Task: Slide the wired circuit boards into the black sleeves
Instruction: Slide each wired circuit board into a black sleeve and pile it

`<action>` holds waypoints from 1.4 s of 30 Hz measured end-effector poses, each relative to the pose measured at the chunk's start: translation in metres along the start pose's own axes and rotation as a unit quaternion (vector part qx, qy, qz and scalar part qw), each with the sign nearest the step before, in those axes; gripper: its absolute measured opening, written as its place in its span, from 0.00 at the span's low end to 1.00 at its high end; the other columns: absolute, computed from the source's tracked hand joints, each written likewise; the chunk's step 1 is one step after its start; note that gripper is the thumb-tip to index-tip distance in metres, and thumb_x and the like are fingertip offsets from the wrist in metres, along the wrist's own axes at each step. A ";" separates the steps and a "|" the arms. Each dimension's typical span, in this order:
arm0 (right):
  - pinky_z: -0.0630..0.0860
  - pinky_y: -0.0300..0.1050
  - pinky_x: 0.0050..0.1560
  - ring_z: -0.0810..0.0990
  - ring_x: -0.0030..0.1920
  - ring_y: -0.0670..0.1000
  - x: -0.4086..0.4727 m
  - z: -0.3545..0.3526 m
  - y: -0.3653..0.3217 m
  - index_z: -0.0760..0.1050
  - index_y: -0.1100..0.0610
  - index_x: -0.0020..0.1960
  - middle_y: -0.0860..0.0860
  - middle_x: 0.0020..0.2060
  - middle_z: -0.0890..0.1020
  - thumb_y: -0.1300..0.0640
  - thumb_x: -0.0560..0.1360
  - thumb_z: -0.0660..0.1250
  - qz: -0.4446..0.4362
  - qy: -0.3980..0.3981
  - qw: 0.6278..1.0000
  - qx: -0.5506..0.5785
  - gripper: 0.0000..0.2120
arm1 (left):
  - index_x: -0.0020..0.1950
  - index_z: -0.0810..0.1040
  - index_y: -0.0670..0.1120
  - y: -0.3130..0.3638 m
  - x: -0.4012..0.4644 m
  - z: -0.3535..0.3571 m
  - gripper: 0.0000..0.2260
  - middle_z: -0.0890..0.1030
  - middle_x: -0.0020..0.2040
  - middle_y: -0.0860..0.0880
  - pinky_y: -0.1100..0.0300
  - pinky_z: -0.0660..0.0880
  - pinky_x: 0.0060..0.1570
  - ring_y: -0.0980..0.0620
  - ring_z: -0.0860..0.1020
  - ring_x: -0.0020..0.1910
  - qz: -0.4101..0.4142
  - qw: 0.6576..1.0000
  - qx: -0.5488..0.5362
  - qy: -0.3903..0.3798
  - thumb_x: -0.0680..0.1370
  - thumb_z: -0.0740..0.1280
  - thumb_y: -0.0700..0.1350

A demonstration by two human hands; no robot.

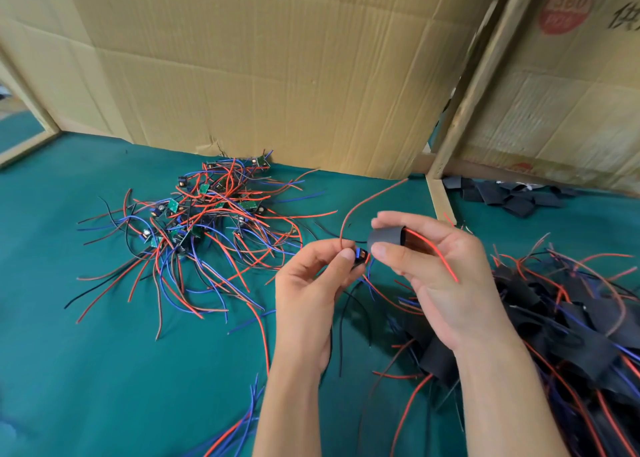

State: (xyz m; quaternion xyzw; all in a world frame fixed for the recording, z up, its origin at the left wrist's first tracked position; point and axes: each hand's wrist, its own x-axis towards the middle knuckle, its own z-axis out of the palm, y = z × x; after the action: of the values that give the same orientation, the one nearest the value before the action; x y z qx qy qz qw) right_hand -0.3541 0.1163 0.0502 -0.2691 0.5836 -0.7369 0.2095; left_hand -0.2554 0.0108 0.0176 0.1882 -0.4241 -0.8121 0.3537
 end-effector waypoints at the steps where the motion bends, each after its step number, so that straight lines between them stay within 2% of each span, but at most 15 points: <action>1: 0.75 0.42 0.49 0.81 0.48 0.51 0.000 0.000 0.000 0.85 0.58 0.55 0.55 0.51 0.87 0.61 0.62 0.82 -0.001 -0.002 1.000 -0.004 0.22 | 0.44 0.84 0.41 0.000 0.000 0.000 0.07 0.84 0.44 0.42 0.63 0.80 0.45 0.51 0.83 0.43 0.000 1.000 -0.006 0.004 0.77 0.69 0.32; 5: 0.75 0.35 0.43 0.81 0.43 0.47 0.000 0.001 0.001 0.85 0.58 0.56 0.55 0.50 0.87 0.58 0.64 0.80 -0.014 0.001 1.000 -0.007 0.21 | 0.44 0.84 0.40 -0.001 0.001 0.000 0.02 0.84 0.44 0.43 0.64 0.80 0.45 0.51 0.83 0.43 0.003 1.000 -0.028 0.013 0.74 0.71 0.35; 8: 0.73 0.36 0.38 0.78 0.35 0.45 0.001 0.003 0.003 0.85 0.60 0.55 0.56 0.48 0.88 0.56 0.66 0.78 -0.016 0.000 1.000 0.002 0.19 | 0.42 0.85 0.44 0.000 0.001 0.001 0.03 0.84 0.44 0.42 0.64 0.80 0.46 0.51 0.83 0.44 0.007 0.999 -0.030 0.015 0.70 0.73 0.40; 10: 0.73 0.37 0.36 0.77 0.33 0.46 0.002 0.003 0.004 0.85 0.60 0.54 0.56 0.46 0.87 0.56 0.67 0.78 -0.020 -0.004 1.000 -0.005 0.17 | 0.41 0.85 0.45 0.000 0.001 0.001 0.02 0.84 0.44 0.42 0.64 0.80 0.45 0.50 0.83 0.44 0.001 0.999 -0.028 0.020 0.69 0.74 0.41; 17: 0.74 0.34 0.39 0.81 0.38 0.46 0.001 0.004 0.005 0.86 0.59 0.53 0.55 0.46 0.88 0.56 0.66 0.79 -0.045 -0.015 0.998 -0.038 0.16 | 0.36 0.85 0.46 0.005 -0.001 0.002 0.02 0.84 0.38 0.47 0.67 0.79 0.37 0.54 0.84 0.37 -0.044 0.996 -0.069 0.045 0.68 0.74 0.40; 20: 0.76 0.34 0.44 0.82 0.40 0.48 0.000 0.003 0.004 0.86 0.58 0.52 0.57 0.45 0.87 0.58 0.66 0.80 -0.049 -0.048 0.996 -0.052 0.15 | 0.37 0.84 0.46 0.006 -0.001 0.002 0.01 0.84 0.38 0.48 0.69 0.78 0.32 0.54 0.83 0.37 -0.064 0.992 -0.082 0.066 0.67 0.74 0.42; 24: 0.77 0.38 0.47 0.81 0.41 0.51 0.000 0.005 0.005 0.87 0.57 0.51 0.56 0.42 0.87 0.60 0.66 0.80 -0.048 -0.040 0.996 -0.058 0.14 | 0.38 0.83 0.47 0.004 -0.001 0.003 0.04 0.85 0.40 0.47 0.70 0.70 0.24 0.51 0.86 0.41 -0.070 0.993 -0.058 0.069 0.67 0.75 0.45; 29: 0.74 0.37 0.41 0.77 0.35 0.49 0.001 0.007 0.007 0.86 0.57 0.50 0.55 0.36 0.85 0.60 0.68 0.79 -0.047 -0.020 0.997 -0.064 0.11 | 0.40 0.84 0.46 0.001 -0.002 0.006 0.04 0.85 0.40 0.45 0.68 0.68 0.23 0.47 0.86 0.44 -0.049 0.997 -0.019 0.060 0.68 0.75 0.45; 33: 0.76 0.34 0.39 0.81 0.37 0.46 0.000 0.013 0.008 0.86 0.56 0.50 0.55 0.43 0.88 0.66 0.70 0.77 -0.055 0.000 0.997 -0.045 0.11 | 0.45 0.86 0.46 0.003 -0.002 0.004 0.08 0.87 0.48 0.42 0.67 0.74 0.29 0.48 0.86 0.50 -0.046 0.998 0.000 0.032 0.70 0.74 0.48; 35: 0.76 0.35 0.38 0.84 0.40 0.47 0.001 0.015 0.007 0.85 0.57 0.52 0.54 0.46 0.88 0.68 0.72 0.75 -0.057 0.025 0.998 -0.016 0.12 | 0.48 0.86 0.46 0.004 -0.003 0.005 0.07 0.87 0.51 0.42 0.66 0.76 0.32 0.48 0.85 0.52 -0.042 0.999 -0.008 0.002 0.72 0.73 0.45; 38: 0.76 0.37 0.37 0.83 0.41 0.50 0.002 0.019 0.007 0.84 0.57 0.53 0.55 0.47 0.88 0.67 0.72 0.75 -0.052 0.045 0.998 0.003 0.11 | 0.51 0.83 0.43 0.005 -0.003 0.005 0.06 0.86 0.51 0.42 0.64 0.77 0.33 0.48 0.86 0.50 -0.033 0.999 -0.020 -0.033 0.77 0.69 0.35; 40: 0.76 0.39 0.37 0.80 0.39 0.53 0.001 0.021 0.006 0.85 0.57 0.51 0.56 0.45 0.87 0.63 0.70 0.76 -0.031 0.054 0.998 0.021 0.10 | 0.50 0.83 0.41 0.005 -0.003 0.002 0.08 0.86 0.49 0.42 0.64 0.78 0.33 0.46 0.86 0.49 -0.038 0.998 -0.037 -0.044 0.77 0.67 0.31; 42: 0.76 0.39 0.36 0.79 0.36 0.54 0.000 0.021 0.003 0.85 0.58 0.50 0.62 0.45 0.85 0.58 0.67 0.78 -0.005 0.059 0.997 0.044 0.12 | 0.48 0.84 0.42 0.007 -0.003 0.000 0.08 0.86 0.48 0.42 0.63 0.79 0.34 0.44 0.86 0.48 -0.045 0.996 -0.054 -0.057 0.74 0.68 0.32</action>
State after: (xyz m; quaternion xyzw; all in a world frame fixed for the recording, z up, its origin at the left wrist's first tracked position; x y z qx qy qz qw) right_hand -0.3411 0.1001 0.0510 -0.2188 0.5609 -0.7772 0.1830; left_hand -0.2504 0.0102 0.0233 0.1410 -0.3905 -0.8583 0.3015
